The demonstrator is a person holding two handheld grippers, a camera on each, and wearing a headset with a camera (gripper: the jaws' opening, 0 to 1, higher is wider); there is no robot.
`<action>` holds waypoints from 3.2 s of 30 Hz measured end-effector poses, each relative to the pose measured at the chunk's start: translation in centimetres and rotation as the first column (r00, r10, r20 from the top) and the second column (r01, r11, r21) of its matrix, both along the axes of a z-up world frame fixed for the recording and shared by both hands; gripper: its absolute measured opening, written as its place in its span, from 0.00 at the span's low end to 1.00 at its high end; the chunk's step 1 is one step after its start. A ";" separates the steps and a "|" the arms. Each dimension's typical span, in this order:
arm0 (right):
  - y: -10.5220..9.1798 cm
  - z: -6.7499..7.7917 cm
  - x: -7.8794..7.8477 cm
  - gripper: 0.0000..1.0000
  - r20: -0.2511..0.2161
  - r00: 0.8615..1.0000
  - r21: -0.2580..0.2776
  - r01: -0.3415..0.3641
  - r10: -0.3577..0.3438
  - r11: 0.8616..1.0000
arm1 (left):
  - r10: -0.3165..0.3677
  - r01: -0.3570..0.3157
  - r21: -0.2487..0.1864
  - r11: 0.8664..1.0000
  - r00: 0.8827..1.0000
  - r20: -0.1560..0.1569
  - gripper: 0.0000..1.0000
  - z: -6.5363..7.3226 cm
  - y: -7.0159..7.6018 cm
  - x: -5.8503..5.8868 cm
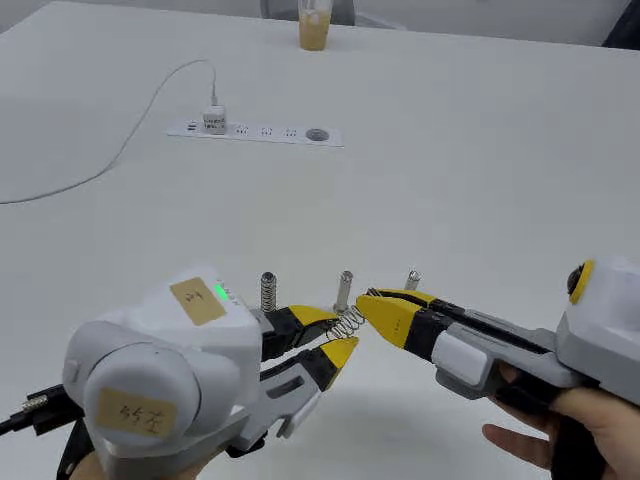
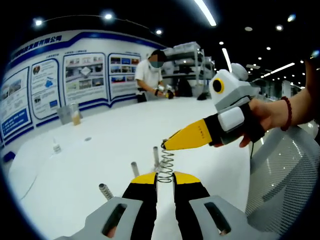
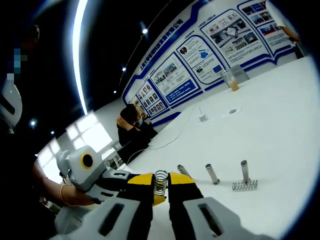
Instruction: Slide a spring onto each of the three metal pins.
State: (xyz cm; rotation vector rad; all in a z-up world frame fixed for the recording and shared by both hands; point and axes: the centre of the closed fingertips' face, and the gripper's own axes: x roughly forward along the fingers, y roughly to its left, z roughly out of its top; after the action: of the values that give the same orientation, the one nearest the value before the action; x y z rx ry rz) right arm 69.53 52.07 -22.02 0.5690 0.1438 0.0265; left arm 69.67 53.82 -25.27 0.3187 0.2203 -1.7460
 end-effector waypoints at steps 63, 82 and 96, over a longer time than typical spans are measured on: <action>-5.6 -5.9 5.6 0.12 -0.266 0.963 -0.500 -0.107 -0.034 0.859 | 0.061 -0.055 0.117 0.992 0.997 -0.048 0.45 -2.9 0.6 0.6; -5.2 -8.3 5.5 0.12 -0.320 0.947 -0.486 -0.142 -0.025 0.862 | 0.075 -0.070 0.119 0.990 0.996 -0.038 0.40 -2.9 0.7 1.2; -5.3 -5.6 5.1 0.27 -0.257 0.964 -0.455 -0.064 -0.063 0.888 | 0.061 -0.058 0.118 0.991 0.998 -0.026 0.39 -3.1 0.6 1.1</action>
State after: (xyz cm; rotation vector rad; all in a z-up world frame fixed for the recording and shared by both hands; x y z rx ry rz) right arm 74.63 46.73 -27.63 0.0911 0.4013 -0.0833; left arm 70.78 54.40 -28.35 0.3680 0.3513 -1.6830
